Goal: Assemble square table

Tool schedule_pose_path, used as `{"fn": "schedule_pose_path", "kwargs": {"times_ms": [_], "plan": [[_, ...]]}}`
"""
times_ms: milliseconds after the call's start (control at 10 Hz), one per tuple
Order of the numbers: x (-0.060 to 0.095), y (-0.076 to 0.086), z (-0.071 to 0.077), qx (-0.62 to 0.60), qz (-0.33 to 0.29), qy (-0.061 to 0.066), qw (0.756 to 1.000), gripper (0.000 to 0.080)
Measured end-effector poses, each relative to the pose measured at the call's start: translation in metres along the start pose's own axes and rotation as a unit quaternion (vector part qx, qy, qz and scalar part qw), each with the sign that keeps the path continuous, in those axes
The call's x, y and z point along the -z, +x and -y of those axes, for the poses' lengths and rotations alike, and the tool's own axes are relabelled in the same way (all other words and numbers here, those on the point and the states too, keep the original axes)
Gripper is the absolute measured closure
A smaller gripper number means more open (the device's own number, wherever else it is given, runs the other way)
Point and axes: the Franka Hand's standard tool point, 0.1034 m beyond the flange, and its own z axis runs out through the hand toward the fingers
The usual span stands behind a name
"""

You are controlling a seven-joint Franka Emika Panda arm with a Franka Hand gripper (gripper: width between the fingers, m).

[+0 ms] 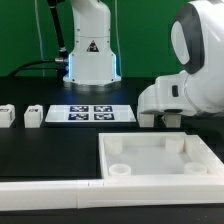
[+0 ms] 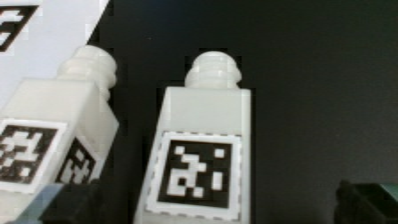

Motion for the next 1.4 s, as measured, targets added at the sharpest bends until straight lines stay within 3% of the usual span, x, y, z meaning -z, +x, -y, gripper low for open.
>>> {"fn": "schedule_pose_path", "kwargs": {"times_ms": [200,400,900,1000,1300,1400], "plan": [[0.0,0.0,0.0,0.0,0.0,0.0,1.0,0.0163],[0.0,0.0,0.0,0.0,0.001,0.0,1.0,0.0514],[0.0,0.0,0.0,0.001,0.0,0.0,1.0,0.051],[0.006,-0.002,-0.001,0.002,0.001,0.0,1.0,0.051],[0.099,-0.022,-0.022,0.02,-0.062,0.022,0.998,0.0509],[0.119,-0.038,-0.032,0.016,-0.072,0.024,0.997,0.0509]]}}
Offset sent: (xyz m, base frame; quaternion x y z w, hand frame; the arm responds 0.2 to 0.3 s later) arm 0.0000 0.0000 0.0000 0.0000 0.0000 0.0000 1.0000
